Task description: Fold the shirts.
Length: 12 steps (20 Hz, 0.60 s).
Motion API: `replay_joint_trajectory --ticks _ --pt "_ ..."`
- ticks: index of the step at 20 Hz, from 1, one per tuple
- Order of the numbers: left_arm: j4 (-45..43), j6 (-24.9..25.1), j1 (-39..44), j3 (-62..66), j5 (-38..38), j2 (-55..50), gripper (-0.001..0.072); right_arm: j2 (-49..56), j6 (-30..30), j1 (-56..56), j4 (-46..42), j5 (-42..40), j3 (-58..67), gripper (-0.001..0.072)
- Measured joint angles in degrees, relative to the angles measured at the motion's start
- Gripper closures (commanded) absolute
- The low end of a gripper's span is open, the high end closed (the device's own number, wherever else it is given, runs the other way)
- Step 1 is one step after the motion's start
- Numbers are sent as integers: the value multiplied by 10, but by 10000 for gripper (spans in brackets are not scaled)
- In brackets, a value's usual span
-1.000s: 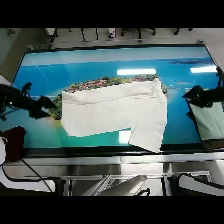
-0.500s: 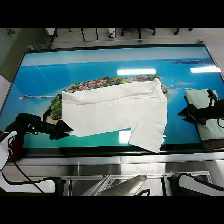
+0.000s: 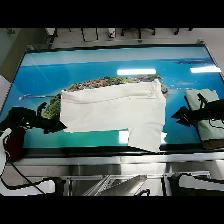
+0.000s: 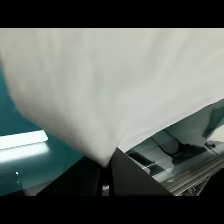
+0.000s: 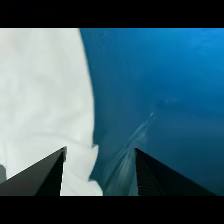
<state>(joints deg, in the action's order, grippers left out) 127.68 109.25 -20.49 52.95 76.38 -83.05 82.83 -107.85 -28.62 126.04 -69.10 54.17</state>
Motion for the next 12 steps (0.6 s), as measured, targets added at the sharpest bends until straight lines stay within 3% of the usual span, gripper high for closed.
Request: replay_joint_trajectory --ticks 7,8,10,11,12 --pt "-23 -12 -41 5 3 34 685 85 -29 88 82 7 1 236" --pt "-24 -12 -43 5 -3 35 685 92 -32 103 90 7 1 399" --pt "-25 -12 -45 5 -7 37 684 105 -41 130 101 9 0 625" --pt "-25 -12 -45 5 -8 37 684 107 -50 141 105 11 0 688" --pt "-24 -12 -45 7 -7 38 685 108 -57 150 118 9 1 688"
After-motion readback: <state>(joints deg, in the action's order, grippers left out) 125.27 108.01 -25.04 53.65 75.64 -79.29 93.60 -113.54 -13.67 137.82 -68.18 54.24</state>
